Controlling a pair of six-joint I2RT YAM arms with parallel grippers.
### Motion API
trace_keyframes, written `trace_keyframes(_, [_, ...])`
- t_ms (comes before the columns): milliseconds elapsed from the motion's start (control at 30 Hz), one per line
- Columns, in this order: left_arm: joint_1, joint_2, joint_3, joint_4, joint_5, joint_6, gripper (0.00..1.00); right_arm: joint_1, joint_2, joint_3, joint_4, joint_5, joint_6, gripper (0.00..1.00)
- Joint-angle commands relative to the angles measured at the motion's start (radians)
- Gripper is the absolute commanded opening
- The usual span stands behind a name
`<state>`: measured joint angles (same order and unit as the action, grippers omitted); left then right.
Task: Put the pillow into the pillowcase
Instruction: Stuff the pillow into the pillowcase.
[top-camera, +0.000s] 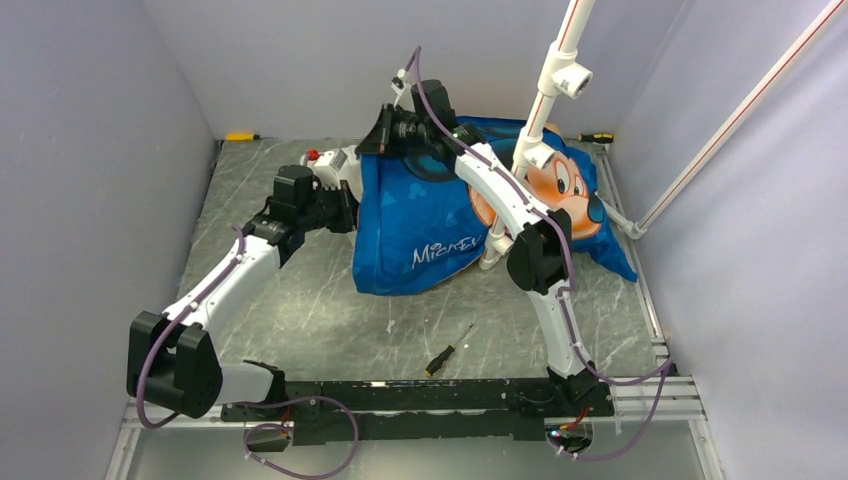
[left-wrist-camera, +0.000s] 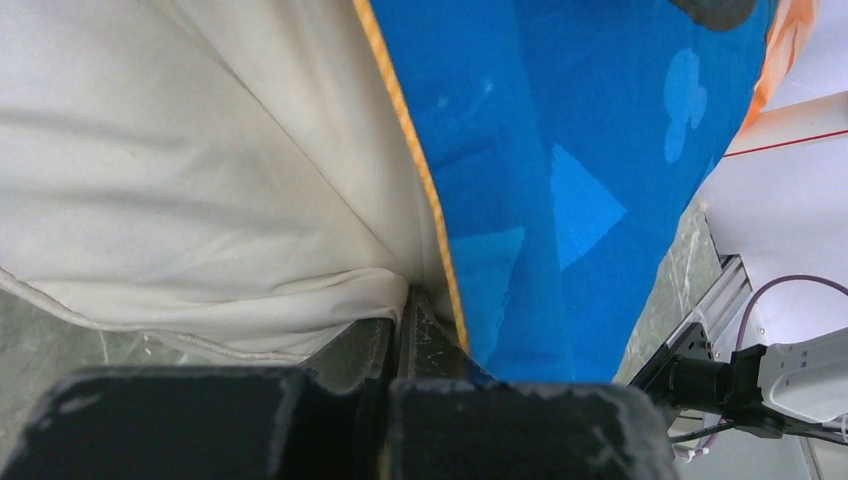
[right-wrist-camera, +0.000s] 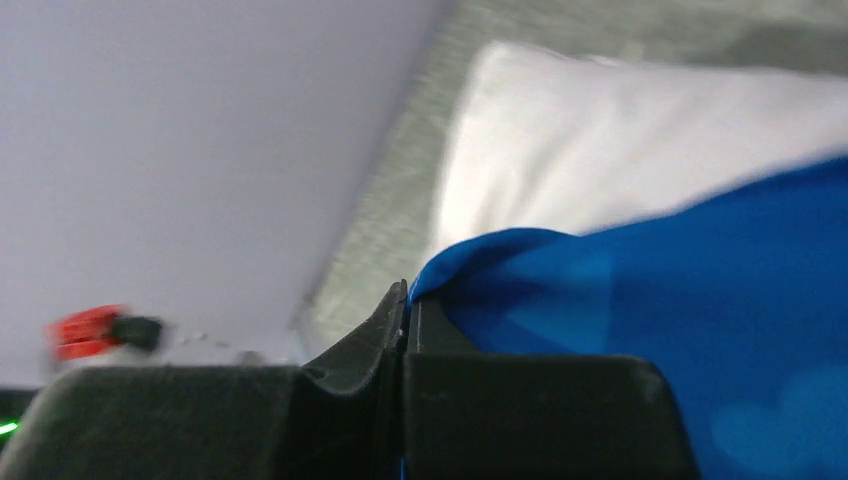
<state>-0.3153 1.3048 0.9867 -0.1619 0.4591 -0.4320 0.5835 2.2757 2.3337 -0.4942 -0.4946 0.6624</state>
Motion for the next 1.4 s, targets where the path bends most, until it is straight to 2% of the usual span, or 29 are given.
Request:
trace_keyframes(0, [-0.030,-0.046,0.027,0.132,0.026,-0.024,0.00,0.052,-0.052,0.030,0.499,-0.357,0.313,0.00])
trace_keyframes(133, [-0.029,-0.039,-0.024,0.331,-0.013,-0.116,0.00,0.119,0.013,0.072,0.905,-0.471,0.640,0.00])
trace_keyframes(167, [-0.029,-0.038,-0.047,0.383,-0.024,-0.148,0.00,0.134,0.039,0.102,0.955,-0.482,0.699,0.00])
trace_keyframes(233, [-0.025,-0.040,-0.067,0.410,-0.041,-0.172,0.00,0.155,0.034,0.083,0.907,-0.501,0.664,0.00])
trace_keyframes(300, [-0.021,-0.060,-0.046,0.300,-0.084,-0.147,0.00,0.153,-0.034,-0.050,0.745,-0.459,0.511,0.00])
trace_keyframes(333, [-0.017,-0.075,-0.022,0.192,-0.115,-0.137,0.09,0.145,-0.069,-0.131,0.690,-0.424,0.449,0.00])
trace_keyframes(400, [-0.007,-0.115,0.016,0.005,-0.194,-0.122,0.38,0.109,-0.100,-0.237,0.640,-0.382,0.413,0.00])
trace_keyframes(467, [0.003,-0.158,0.061,-0.190,-0.296,-0.128,0.73,0.085,-0.094,-0.271,0.590,-0.368,0.393,0.00])
trace_keyframes(500, [0.007,-0.181,0.088,-0.298,-0.350,-0.137,0.84,0.078,-0.085,-0.268,0.556,-0.350,0.371,0.00])
trace_keyframes(567, [0.019,-0.224,0.143,-0.490,-0.450,-0.164,0.92,0.072,-0.049,-0.223,0.472,-0.334,0.323,0.00])
trace_keyframes(733, [0.074,-0.295,0.257,-0.856,-0.659,-0.246,0.98,0.069,0.031,-0.144,0.404,-0.321,0.309,0.00])
trace_keyframes(800, [0.135,-0.293,0.267,-0.906,-0.629,-0.236,0.99,0.070,0.034,-0.152,0.409,-0.322,0.311,0.00])
trace_keyframes(867, [0.259,-0.269,0.252,-0.899,-0.510,-0.204,0.99,0.068,0.032,-0.160,0.400,-0.326,0.304,0.00])
trace_keyframes(967, [0.443,-0.218,0.190,-0.759,-0.253,-0.216,0.99,0.066,0.015,-0.193,0.414,-0.334,0.304,0.00])
trace_keyframes(1033, [0.456,-0.174,0.154,-0.571,-0.160,-0.245,0.99,0.064,0.003,-0.215,0.434,-0.343,0.310,0.00])
trace_keyframes(1233, [0.538,0.029,0.051,-0.141,0.094,-0.374,0.99,0.063,-0.014,-0.226,0.445,-0.381,0.297,0.00])
trace_keyframes(1267, [0.564,0.061,0.005,-0.021,0.137,-0.422,0.99,0.064,-0.017,-0.225,0.446,-0.386,0.296,0.00])
trace_keyframes(1367, [0.613,0.190,-0.129,0.503,0.292,-0.634,0.99,0.064,-0.014,-0.215,0.476,-0.412,0.316,0.00])
